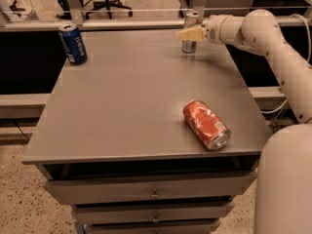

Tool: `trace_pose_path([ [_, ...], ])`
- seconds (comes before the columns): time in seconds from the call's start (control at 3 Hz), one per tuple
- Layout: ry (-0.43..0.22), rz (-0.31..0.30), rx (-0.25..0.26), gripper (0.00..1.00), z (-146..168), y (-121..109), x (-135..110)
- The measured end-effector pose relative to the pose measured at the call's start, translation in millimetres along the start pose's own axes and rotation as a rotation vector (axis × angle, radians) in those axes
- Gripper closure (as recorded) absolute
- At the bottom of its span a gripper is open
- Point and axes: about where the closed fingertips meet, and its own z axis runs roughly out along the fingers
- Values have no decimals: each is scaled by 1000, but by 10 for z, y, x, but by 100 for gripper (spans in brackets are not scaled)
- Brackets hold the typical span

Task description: Move redbull can near pepsi can

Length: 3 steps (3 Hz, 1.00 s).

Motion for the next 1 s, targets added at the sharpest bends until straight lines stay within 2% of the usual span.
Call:
trace_pose_path([
  [0.33,-25,35,12,36,44,-36,-40],
  [0.67,-47,58,-13,61,-56,51,-178],
  [1.0,-96,80,-64,84,-238,239,-444],
])
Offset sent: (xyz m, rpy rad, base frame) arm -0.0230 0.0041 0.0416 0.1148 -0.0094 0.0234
